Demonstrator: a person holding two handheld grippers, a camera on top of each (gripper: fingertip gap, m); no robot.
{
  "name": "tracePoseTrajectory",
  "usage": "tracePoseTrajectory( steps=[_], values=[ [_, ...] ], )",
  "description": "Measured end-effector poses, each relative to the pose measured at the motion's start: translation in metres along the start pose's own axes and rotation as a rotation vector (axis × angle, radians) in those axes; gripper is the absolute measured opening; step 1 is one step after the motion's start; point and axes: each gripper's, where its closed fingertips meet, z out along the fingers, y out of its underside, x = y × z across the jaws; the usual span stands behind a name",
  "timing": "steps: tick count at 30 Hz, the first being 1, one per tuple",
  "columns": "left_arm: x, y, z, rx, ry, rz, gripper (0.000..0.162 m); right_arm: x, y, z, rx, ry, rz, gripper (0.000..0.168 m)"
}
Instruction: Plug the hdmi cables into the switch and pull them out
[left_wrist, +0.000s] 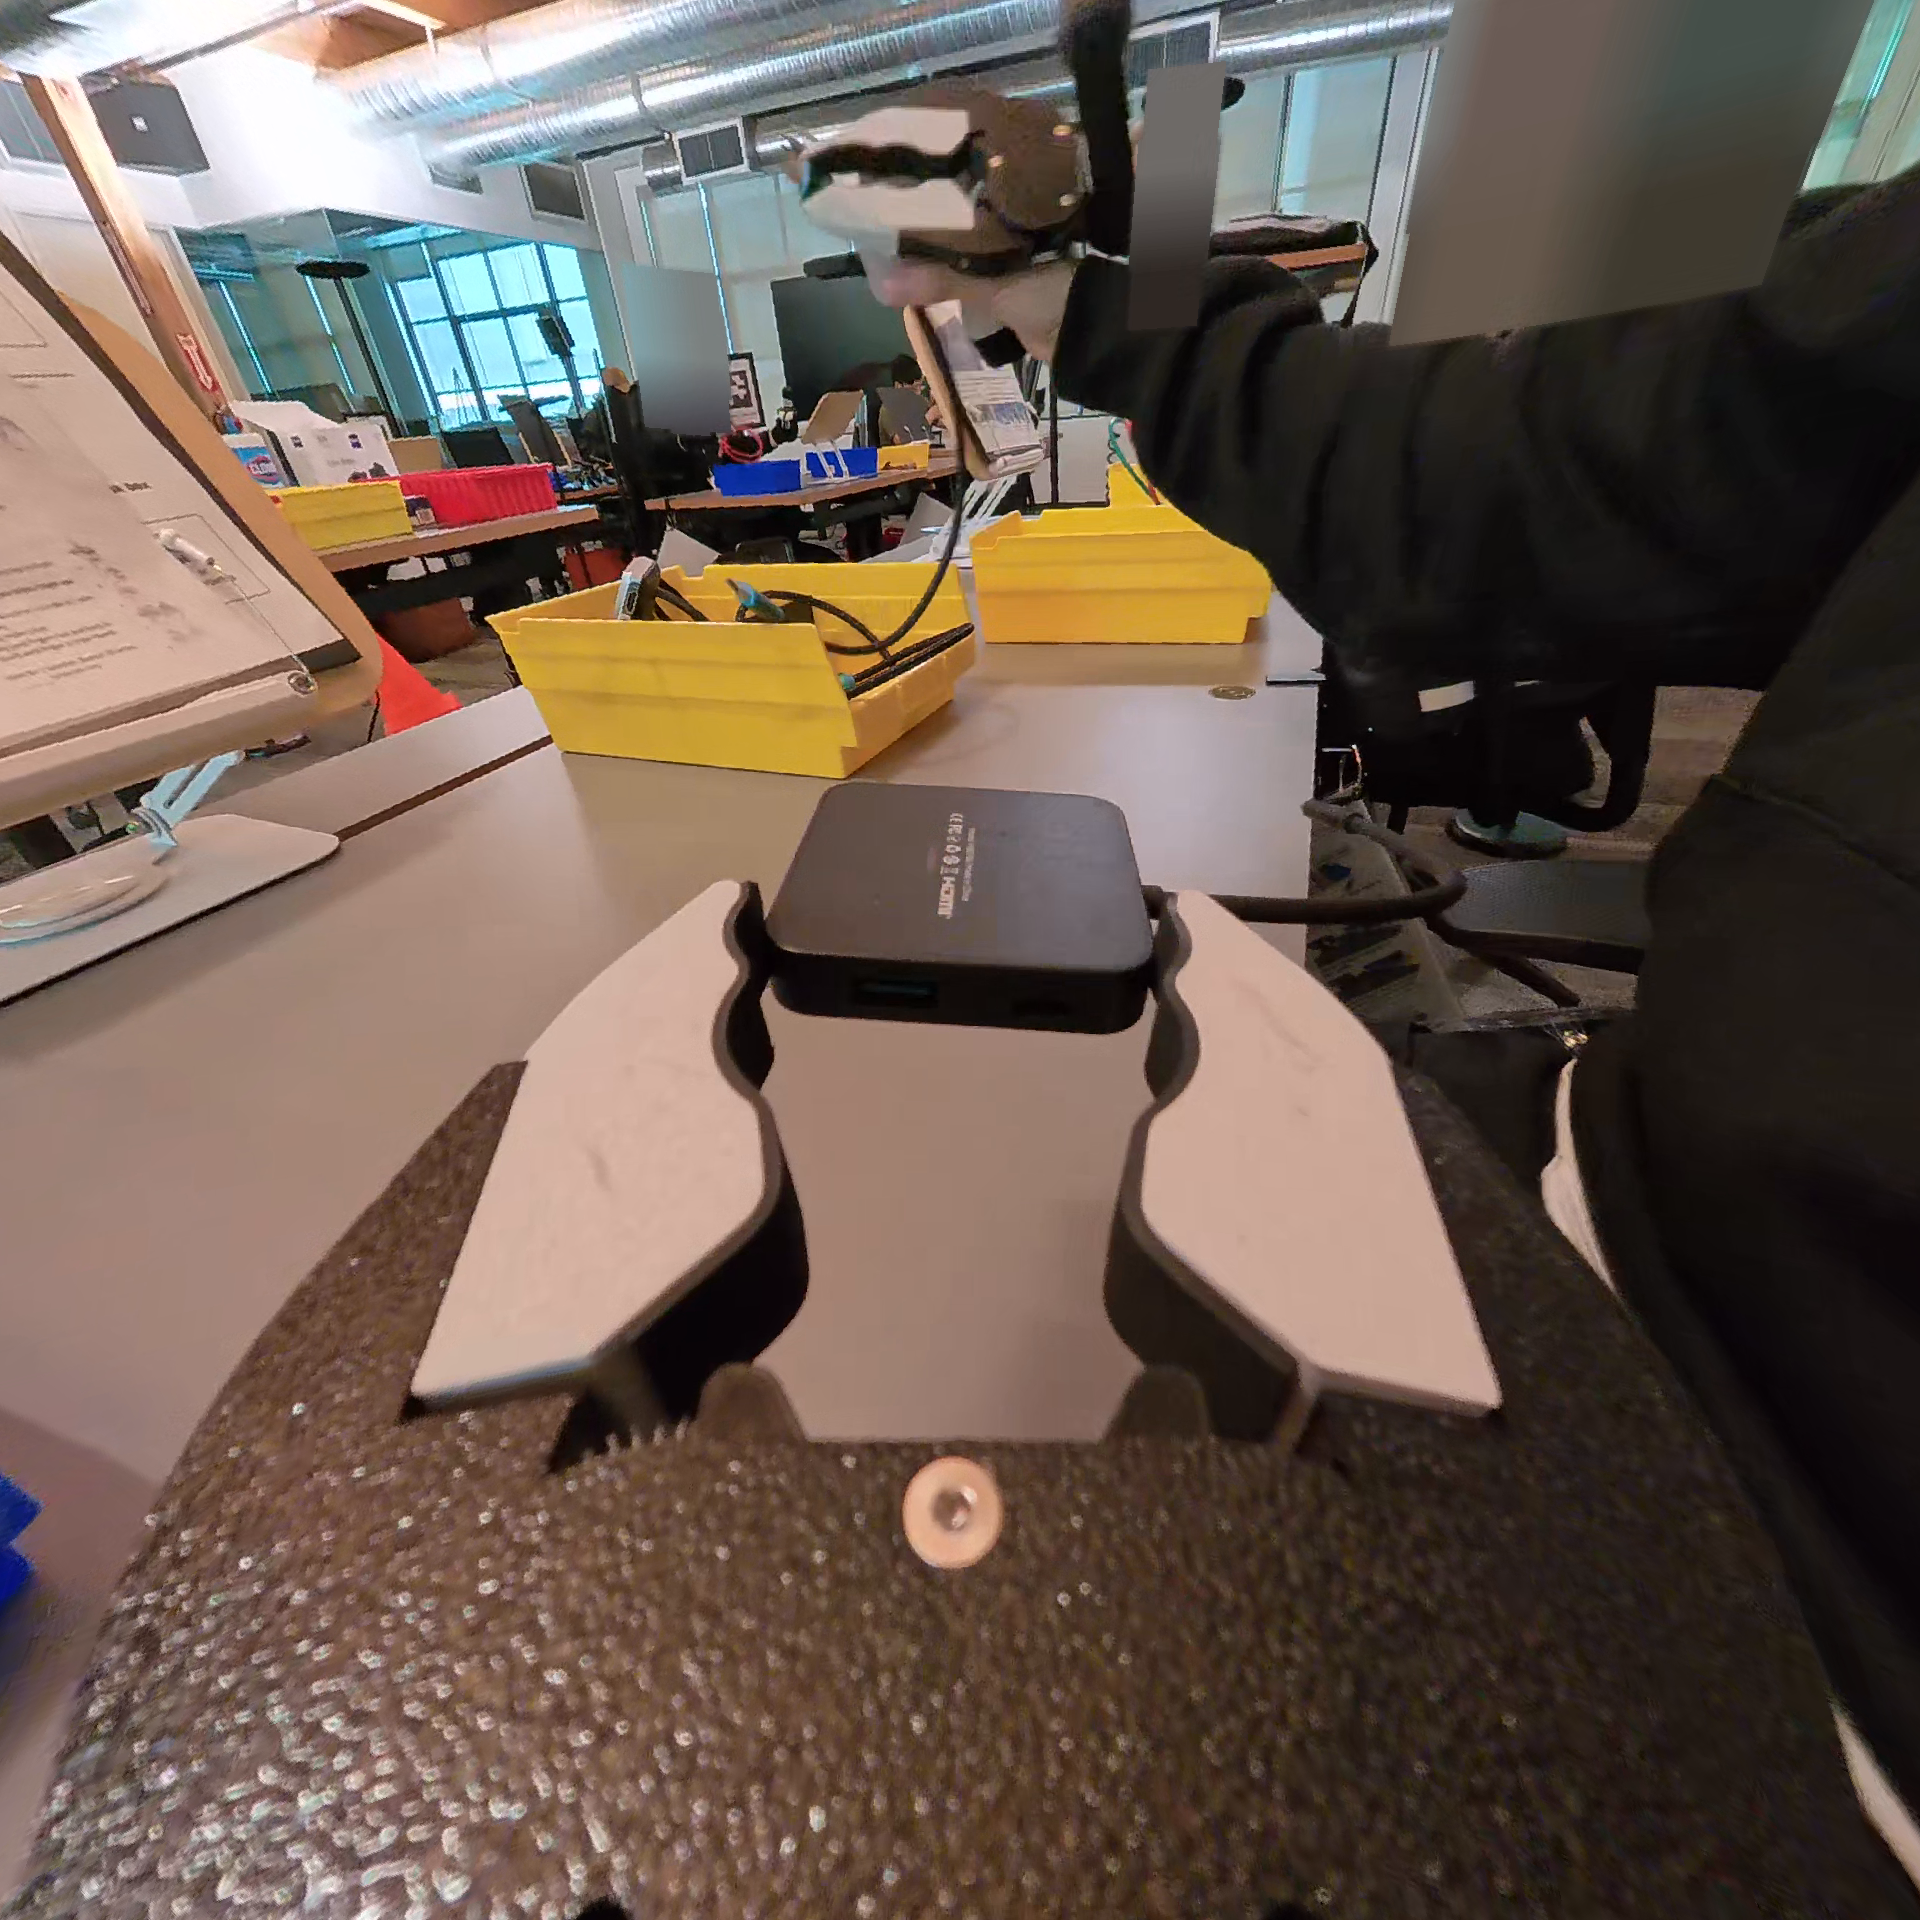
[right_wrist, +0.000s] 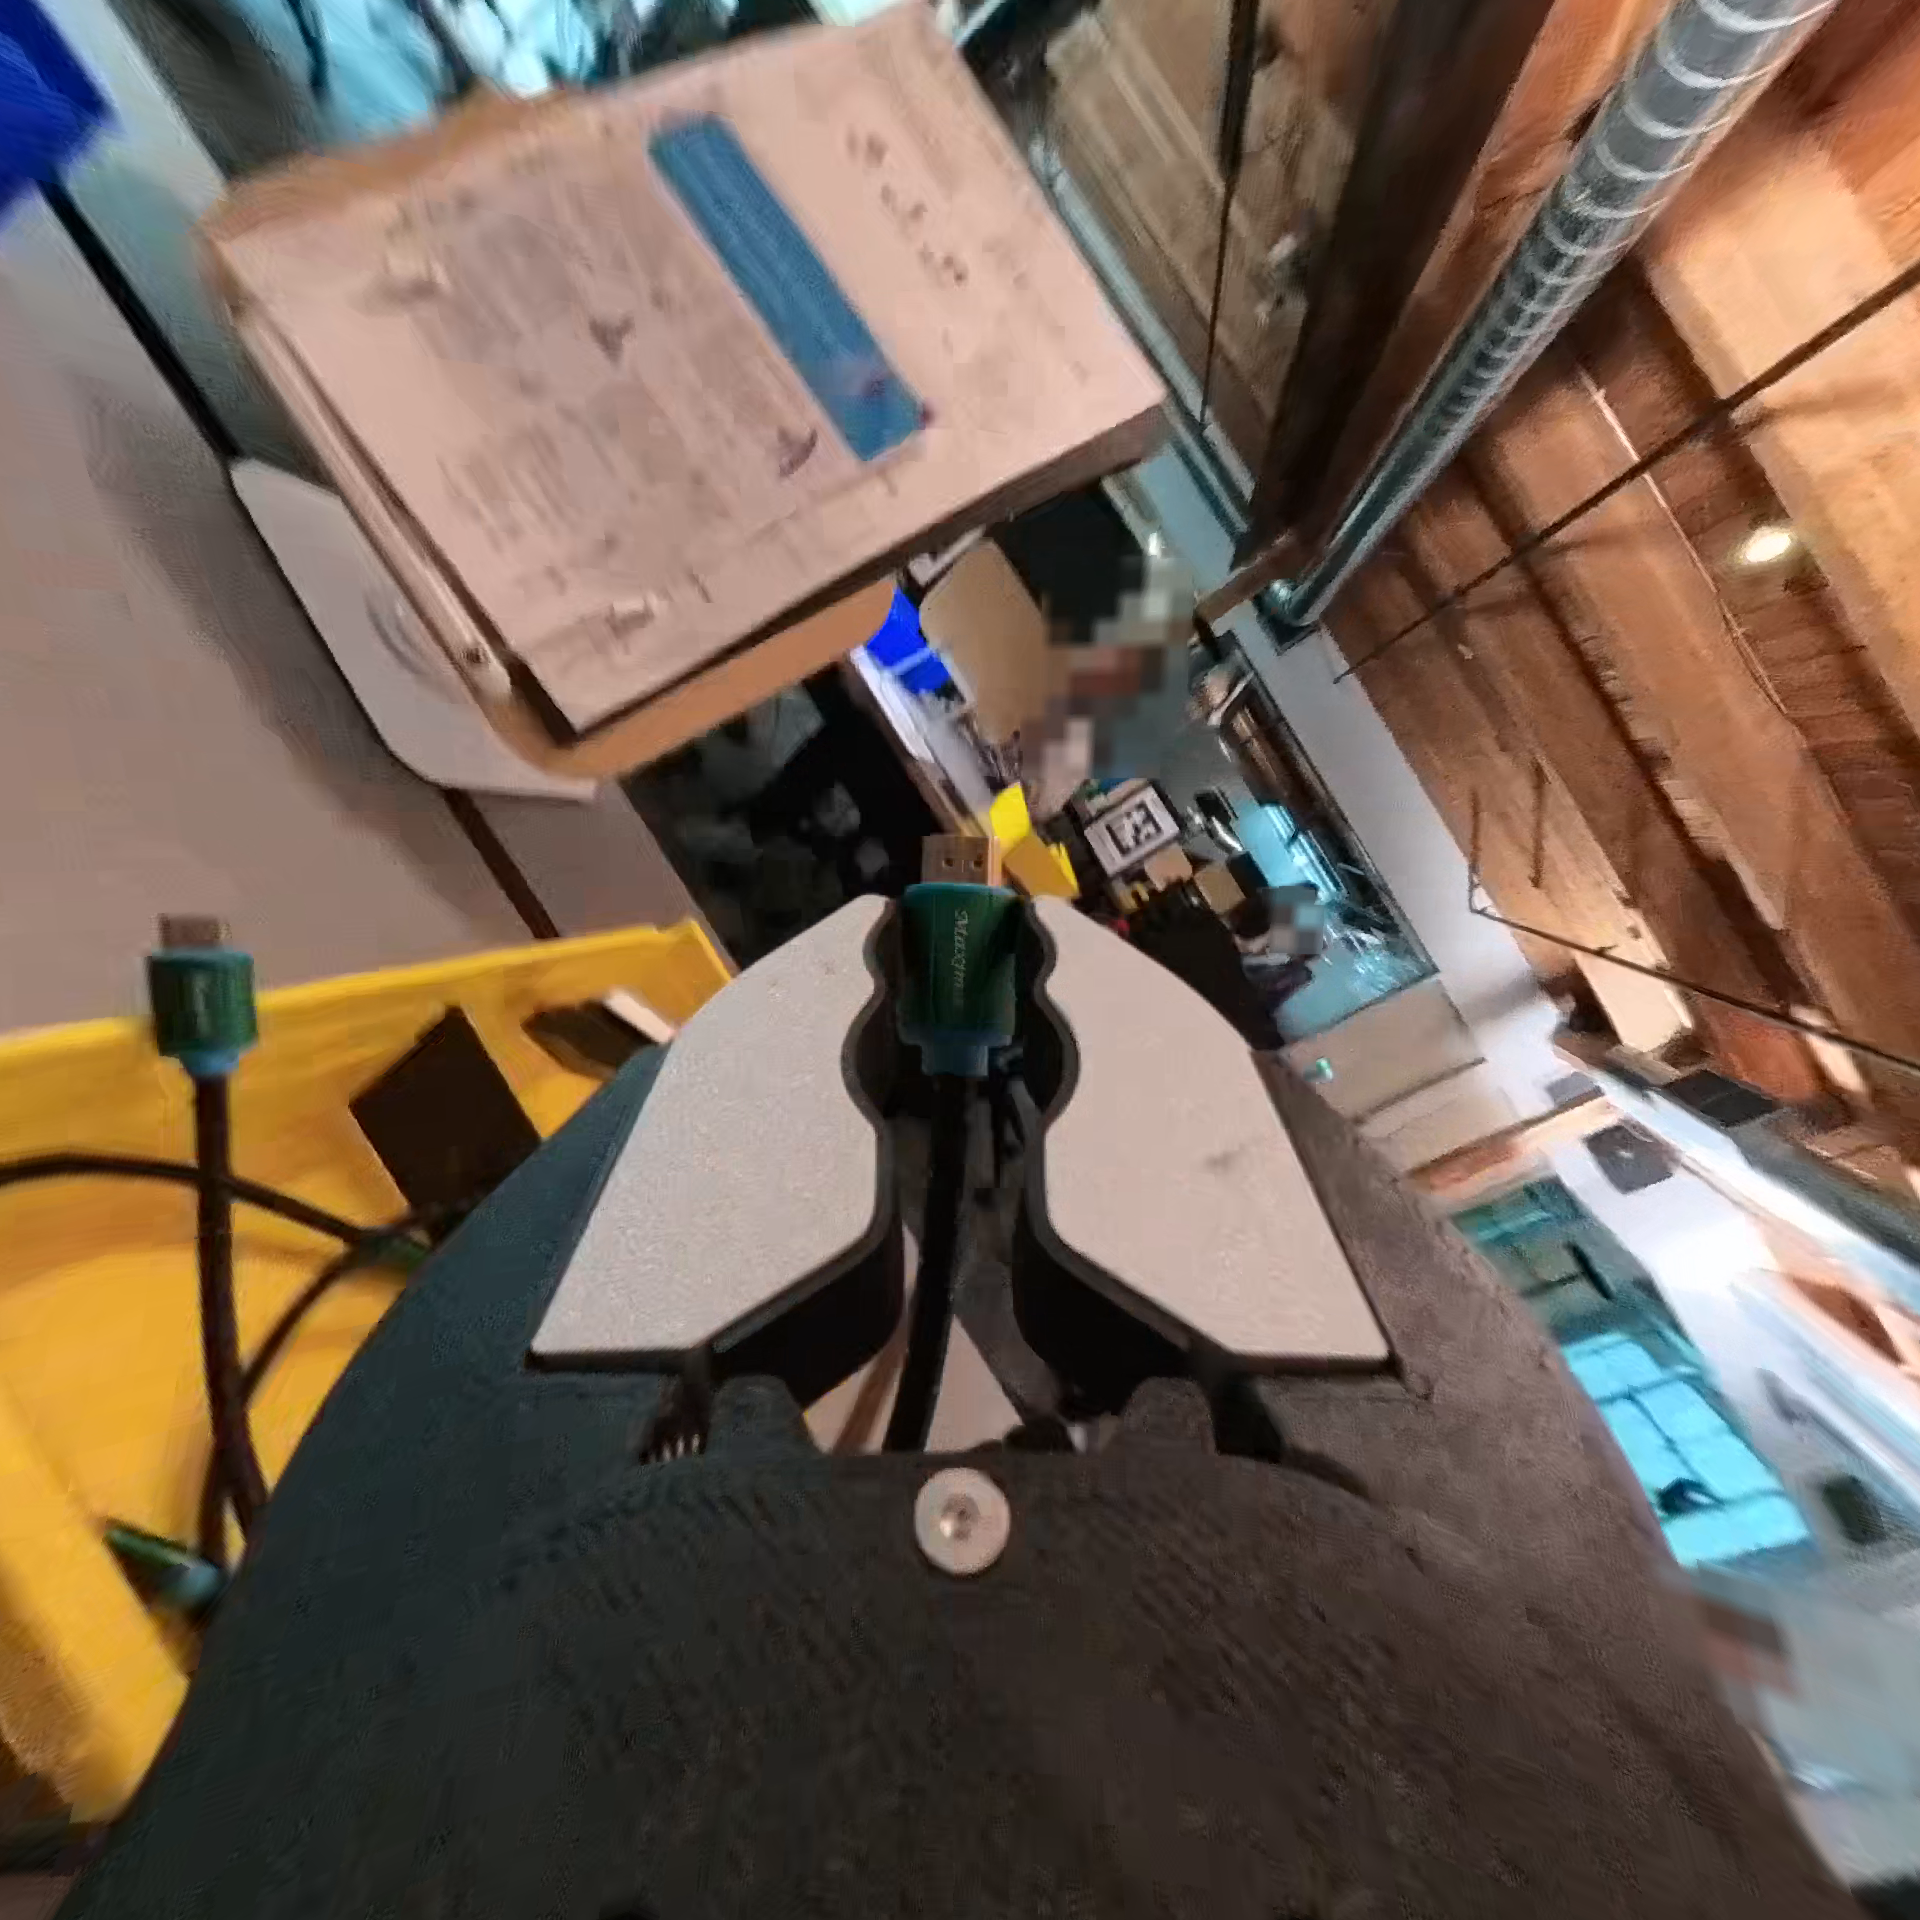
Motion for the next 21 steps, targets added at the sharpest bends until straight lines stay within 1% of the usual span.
tracePoseTrajectory(
  steps=[1,2,3,5,7,8,9,10,11,13,15,18,20,21],
  values=[
    [0.001,-0.001,0.0,0.003,0.001,0.003,0.071,-0.002,0.013,0.007,-0.082,-0.015,-0.087,0.021],
    [0.001,-0.002,-0.001,0.005,0.002,0.007,0.071,-0.008,0.024,0.012,-0.149,-0.072,-0.151,0.021],
    [0.001,-0.003,-0.002,0.006,0.003,0.009,0.071,-0.008,0.027,0.015,-0.173,-0.093,-0.185,0.021],
    [0.001,-0.003,-0.006,0.009,0.004,0.006,0.071,-0.003,0.024,0.017,-0.169,-0.114,-0.184,0.021],
    [0.0,-0.002,-0.009,0.013,0.007,-0.004,0.071,-0.014,0.022,0.02,-0.146,-0.208,-0.134,0.02],
    [-0.001,-0.002,-0.01,0.018,0.006,-0.009,0.071,-0.018,0.026,0.022,-0.167,-0.238,-0.151,0.021],
    [-0.003,-0.001,-0.011,0.022,0.005,-0.016,0.071,-0.015,0.033,0.027,-0.22,-0.217,-0.209,0.02],
    [-0.005,0.0,-0.011,0.027,0.004,-0.024,0.071,-0.018,0.036,0.028,-0.248,-0.233,-0.244,0.02],
    [-0.006,0.0,-0.011,0.031,0.001,-0.03,0.071,-0.023,0.035,0.028,-0.249,-0.27,-0.239,0.021],
    [-0.007,0.001,-0.01,0.037,-0.001,-0.032,0.071,-0.009,0.036,0.027,-0.293,-0.222,-0.27,0.02],
    [-0.007,0.001,-0.011,0.035,0.002,-0.032,0.071,-0.015,0.03,0.027,-0.273,-0.306,-0.207,0.02],
    [-0.008,0.002,-0.012,0.033,0.01,-0.038,0.071,-0.004,0.035,0.023,-0.359,-0.292,-0.325,0.021],
    [-0.01,0.003,-0.012,0.037,0.008,-0.043,0.071,0.017,0.026,0.023,-0.348,-0.179,-0.323,0.02],
    [-0.011,0.003,-0.012,0.042,0.008,-0.046,0.071,0.022,0.019,0.022,-0.319,-0.152,-0.307,0.02]
  ],
)
